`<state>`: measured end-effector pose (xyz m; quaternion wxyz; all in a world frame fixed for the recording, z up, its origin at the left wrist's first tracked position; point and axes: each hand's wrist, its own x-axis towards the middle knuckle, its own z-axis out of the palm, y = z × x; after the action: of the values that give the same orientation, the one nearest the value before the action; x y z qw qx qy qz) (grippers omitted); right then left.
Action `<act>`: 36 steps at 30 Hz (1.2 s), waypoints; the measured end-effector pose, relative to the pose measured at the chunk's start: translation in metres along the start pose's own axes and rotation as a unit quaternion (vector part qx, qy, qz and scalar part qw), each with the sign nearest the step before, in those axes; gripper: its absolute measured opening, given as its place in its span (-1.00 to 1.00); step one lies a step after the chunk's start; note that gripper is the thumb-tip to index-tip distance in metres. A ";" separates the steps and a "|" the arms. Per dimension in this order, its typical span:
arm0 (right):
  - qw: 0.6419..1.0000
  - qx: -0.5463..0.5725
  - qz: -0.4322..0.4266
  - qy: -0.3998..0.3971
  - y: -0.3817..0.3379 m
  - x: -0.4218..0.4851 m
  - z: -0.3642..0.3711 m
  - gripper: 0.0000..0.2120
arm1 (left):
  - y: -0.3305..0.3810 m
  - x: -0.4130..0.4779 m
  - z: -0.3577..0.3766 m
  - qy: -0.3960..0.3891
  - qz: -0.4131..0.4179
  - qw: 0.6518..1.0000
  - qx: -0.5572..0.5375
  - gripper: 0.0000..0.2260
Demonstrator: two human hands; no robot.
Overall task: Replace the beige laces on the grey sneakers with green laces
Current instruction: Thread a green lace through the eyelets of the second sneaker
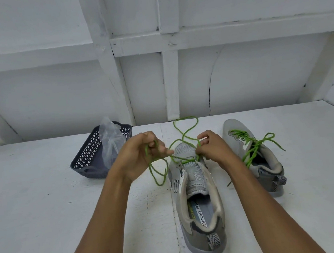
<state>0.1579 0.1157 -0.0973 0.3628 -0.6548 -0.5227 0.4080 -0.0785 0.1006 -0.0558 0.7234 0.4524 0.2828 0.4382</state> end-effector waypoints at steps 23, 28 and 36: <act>0.993 -0.036 0.024 0.107 0.029 -0.008 0.002 -0.71 | 0.013 -0.015 -0.008 0.027 0.068 0.993 0.095 -0.73; 0.984 -0.090 0.016 0.154 0.038 0.002 0.004 -0.73 | -0.007 -0.008 -0.008 0.067 0.002 0.997 -0.041 -0.75; 0.975 0.104 0.056 0.187 0.020 -0.004 0.002 -0.78 | -0.010 -0.001 -0.002 0.129 -0.117 0.966 0.192 -0.68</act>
<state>0.1630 0.1077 -0.1152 0.4966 -0.7065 -0.3631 0.3499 -0.0770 0.0981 -0.0660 0.6265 0.4860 0.5039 0.3427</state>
